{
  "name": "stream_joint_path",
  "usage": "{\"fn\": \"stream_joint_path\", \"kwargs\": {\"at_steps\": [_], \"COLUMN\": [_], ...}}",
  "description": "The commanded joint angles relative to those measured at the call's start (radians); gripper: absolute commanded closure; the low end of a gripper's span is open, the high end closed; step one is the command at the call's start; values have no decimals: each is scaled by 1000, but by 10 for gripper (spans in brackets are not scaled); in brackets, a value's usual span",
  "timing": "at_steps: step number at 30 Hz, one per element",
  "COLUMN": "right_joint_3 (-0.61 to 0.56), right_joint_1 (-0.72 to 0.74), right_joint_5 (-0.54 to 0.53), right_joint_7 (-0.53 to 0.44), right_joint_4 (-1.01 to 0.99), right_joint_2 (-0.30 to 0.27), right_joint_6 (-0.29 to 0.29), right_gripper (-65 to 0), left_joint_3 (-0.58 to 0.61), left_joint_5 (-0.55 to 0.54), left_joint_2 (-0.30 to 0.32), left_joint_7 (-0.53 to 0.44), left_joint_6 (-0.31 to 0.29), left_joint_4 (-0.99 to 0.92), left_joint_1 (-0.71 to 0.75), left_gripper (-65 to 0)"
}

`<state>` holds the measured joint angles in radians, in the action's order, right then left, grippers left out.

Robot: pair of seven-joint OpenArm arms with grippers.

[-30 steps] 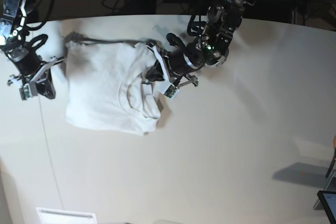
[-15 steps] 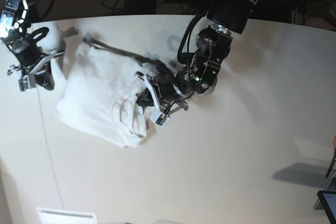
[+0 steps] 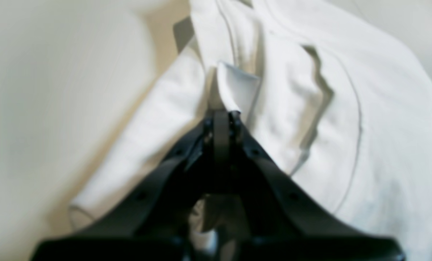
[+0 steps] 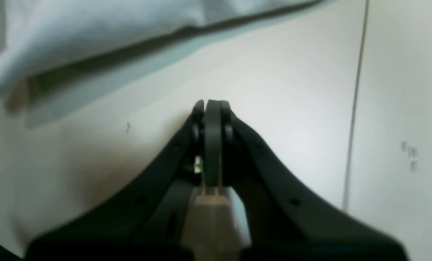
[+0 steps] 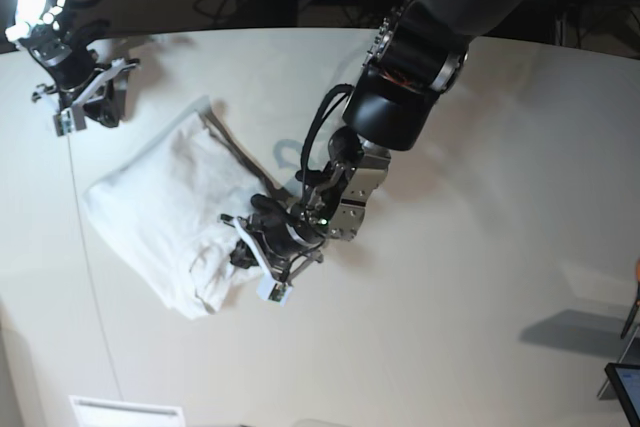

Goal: Fold the T-shirt properly
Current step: 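Drag the folded bundle with the left gripper, rotating it on the table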

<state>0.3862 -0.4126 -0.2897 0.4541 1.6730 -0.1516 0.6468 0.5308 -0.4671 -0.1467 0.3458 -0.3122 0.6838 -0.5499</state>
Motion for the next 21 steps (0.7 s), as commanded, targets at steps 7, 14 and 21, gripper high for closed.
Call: {"fn": "stream_joint_path", "kwargs": {"at_steps": [7,14,21], "right_joint_3": [-117,-39,72], "right_joint_1": [8,37,117], "right_joint_5": [-23,-23,-21], "right_joint_7": [-15,-15,-7], "right_joint_4": [25,23,-18], "right_joint_2": [24,16,-61], "right_joint_6": [14,8,-25], "right_gripper": [0,0,0], "left_joint_3": [-15,-16,-73], "left_joint_5": [-12,-15,-9], "left_joint_2": [-10,0,131], "left_joint_7": [-156,-27,160], "left_joint_6": [2,2,103], "left_joint_4": [-74,86,640], "left_joint_1": [-132,-89,209], "left_gripper": [0,0,0]}}
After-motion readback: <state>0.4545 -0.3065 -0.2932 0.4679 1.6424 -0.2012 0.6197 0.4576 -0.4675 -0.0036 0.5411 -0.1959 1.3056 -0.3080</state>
